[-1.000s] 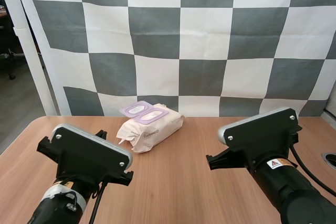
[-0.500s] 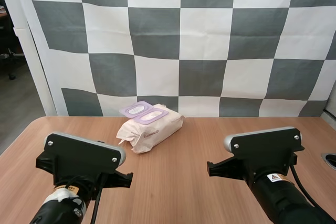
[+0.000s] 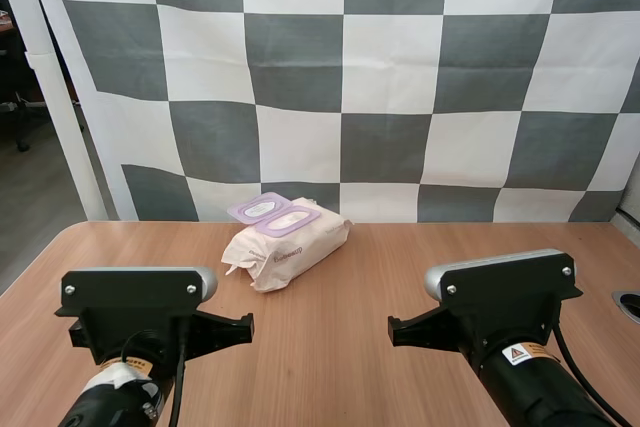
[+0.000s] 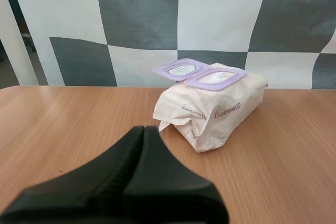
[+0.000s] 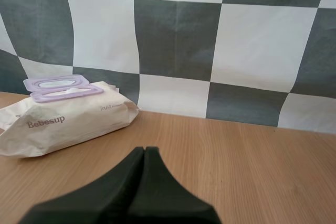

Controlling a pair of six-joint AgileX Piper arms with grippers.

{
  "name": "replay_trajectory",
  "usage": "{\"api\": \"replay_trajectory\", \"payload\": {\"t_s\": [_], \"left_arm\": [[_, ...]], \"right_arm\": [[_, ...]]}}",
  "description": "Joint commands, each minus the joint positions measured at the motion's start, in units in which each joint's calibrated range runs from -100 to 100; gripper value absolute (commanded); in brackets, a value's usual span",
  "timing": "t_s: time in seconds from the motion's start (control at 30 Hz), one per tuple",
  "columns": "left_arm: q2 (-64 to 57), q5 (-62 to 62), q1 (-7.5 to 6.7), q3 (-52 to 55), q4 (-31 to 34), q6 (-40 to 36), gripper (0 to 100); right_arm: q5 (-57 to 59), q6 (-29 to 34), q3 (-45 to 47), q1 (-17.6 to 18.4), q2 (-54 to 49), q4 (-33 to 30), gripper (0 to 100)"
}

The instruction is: Open the wet wipes lid

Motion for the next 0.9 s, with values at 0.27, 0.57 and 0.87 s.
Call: {"api": "replay_trajectory", "payload": {"t_s": [0.27, 0.57, 0.87], "left_arm": [[0.0, 0.62, 0.0, 0.0, 0.06, -1.18, 0], [0.0, 1.75, -0.16, 0.0, 0.28, -3.66, 0], [0.0, 1.88, -1.04, 0.0, 0.39, -3.66, 0]], "right_arm": [[9.8, 9.08, 0.0, -0.1, 0.0, -14.01, 0], [9.95, 17.77, 0.0, -0.8, 0.0, -18.81, 0], [9.95, 18.28, 0.0, -0.49, 0.0, -18.81, 0]]}}
